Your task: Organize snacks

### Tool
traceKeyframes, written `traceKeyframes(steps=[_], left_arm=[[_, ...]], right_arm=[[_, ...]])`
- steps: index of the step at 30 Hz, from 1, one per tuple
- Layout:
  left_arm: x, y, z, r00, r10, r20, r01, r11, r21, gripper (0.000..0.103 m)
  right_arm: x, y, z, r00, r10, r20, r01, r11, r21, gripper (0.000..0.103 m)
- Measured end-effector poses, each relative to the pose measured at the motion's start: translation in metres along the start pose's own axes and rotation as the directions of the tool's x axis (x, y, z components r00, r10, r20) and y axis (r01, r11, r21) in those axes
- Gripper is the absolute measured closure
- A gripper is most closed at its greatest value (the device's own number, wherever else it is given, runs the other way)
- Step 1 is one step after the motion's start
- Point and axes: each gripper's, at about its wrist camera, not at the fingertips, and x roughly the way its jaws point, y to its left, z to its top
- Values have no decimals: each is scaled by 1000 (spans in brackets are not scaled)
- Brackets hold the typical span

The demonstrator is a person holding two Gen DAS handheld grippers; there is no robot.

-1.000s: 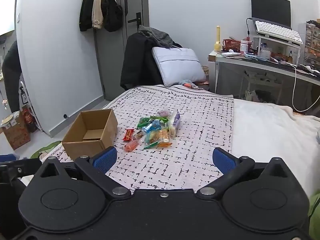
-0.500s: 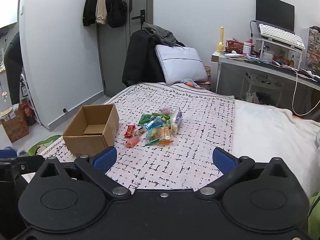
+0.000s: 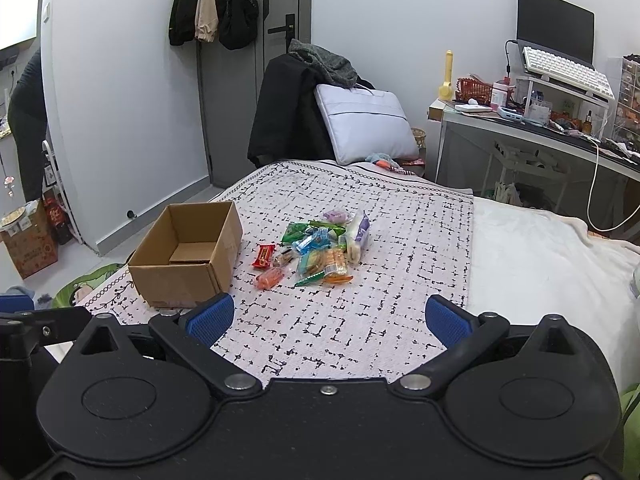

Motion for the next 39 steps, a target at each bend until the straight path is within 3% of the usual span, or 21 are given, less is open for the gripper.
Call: traceKeyframes(steps=[39], left_arm=[[14,13,13,1000,-20,-21,20,1000,8,0]], right_arm=[[18,15,1,998,-54,-35,54,998,12,0]])
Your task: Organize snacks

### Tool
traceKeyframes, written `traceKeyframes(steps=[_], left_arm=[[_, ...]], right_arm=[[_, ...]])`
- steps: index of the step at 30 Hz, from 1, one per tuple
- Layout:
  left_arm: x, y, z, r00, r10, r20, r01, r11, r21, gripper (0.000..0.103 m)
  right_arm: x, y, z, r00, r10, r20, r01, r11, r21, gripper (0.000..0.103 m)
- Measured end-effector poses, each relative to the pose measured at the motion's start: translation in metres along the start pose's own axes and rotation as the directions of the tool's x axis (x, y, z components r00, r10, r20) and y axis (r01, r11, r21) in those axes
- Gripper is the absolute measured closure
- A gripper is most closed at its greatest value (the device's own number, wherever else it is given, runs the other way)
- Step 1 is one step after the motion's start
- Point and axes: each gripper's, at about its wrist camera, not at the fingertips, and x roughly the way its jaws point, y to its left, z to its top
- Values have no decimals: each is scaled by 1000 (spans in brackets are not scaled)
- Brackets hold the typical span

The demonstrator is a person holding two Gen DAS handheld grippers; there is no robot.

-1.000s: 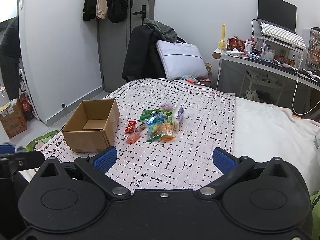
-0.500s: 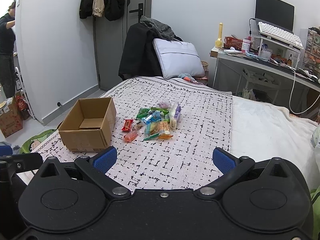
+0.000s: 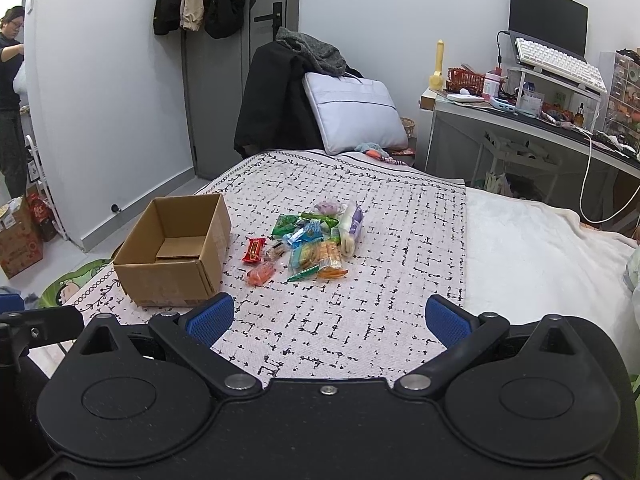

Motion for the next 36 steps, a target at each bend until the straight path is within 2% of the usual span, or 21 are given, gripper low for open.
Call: traceKeyframes(steps=[21,36], left_arm=[[48,27,19,998,-16,-60,14,999,-40,0],[100,37,41,993,-37,-112,28,997,-74,0]], right_arm=[[58,5,3,994,-71,-87,75,997,34,0],[112,12,15,988,-65,-143,71,997,39,0]])
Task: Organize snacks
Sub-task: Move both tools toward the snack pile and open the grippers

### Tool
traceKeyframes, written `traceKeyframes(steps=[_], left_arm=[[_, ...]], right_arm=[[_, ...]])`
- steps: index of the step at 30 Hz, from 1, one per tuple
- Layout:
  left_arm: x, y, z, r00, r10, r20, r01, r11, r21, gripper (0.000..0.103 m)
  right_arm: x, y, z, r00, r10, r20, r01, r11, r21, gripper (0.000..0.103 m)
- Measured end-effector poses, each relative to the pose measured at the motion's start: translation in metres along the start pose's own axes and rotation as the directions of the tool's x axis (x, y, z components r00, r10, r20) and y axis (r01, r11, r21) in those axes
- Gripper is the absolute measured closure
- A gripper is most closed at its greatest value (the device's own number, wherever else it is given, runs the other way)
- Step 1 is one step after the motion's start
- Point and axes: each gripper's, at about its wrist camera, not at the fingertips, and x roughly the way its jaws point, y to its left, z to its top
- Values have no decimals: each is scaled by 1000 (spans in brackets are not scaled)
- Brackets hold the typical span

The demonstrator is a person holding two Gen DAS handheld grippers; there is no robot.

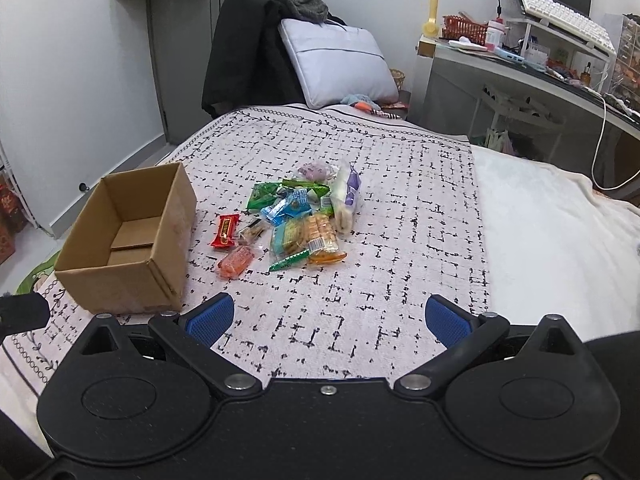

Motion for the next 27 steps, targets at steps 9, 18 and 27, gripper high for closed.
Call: traceKeyframes(steps=[9,18,27], left_arm=[[34,-12,22,999,-32,-1,32,999,-13,1],[64,-35,45,999,-49,-1,49,999,12,11],[111,-57,61,998,-45,-49,46,999,23,36]], right_arm=[[36,-6,15,998,42,-36,-42,999,3,0],[73,-15,35,990,117,-80,-118,993,-13,16],[109,-29,50,990,99,-102,-98,995,18,33]])
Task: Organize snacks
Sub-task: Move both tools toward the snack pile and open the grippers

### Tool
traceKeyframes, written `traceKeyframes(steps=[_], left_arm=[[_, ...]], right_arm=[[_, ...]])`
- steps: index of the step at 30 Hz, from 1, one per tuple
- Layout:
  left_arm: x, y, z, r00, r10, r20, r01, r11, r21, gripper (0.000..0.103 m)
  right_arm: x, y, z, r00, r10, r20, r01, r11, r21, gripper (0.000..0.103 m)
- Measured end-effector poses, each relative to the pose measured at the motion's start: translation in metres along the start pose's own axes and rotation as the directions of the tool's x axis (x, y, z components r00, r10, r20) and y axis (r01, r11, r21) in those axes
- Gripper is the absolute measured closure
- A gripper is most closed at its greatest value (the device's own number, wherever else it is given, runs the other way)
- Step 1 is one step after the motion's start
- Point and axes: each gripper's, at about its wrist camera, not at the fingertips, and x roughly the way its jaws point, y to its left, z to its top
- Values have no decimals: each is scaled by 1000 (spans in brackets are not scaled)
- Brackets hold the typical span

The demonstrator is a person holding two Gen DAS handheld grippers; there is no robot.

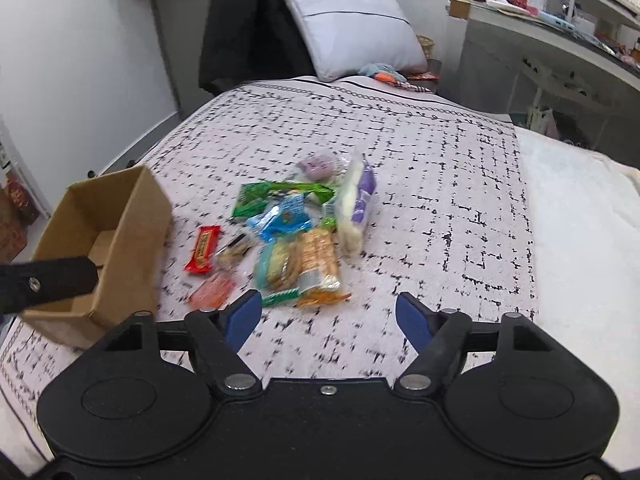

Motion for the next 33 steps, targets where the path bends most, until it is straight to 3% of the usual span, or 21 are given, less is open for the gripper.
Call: traceKeyframes(steps=[8,15,22,33], left_arm=[[44,-15,7,998,6,-59,-4,1000,21,43],[81,-20,9,993,51,-111,-49,999,21,53],[115,-24,10,982,97,-160,-94,995,26,56],[150,-18,9,961,173,-216,-171,985,28,56]], right_arm=[[40,-15,3,997,19,-73,-13,996,90,44],[75,-17,0,989,57,-137,-41,992,117,56],[99,-20,3,987,57,-151,-39,992,118,56],[125,-24,13,981,120,-153,-101,987,128,53]])
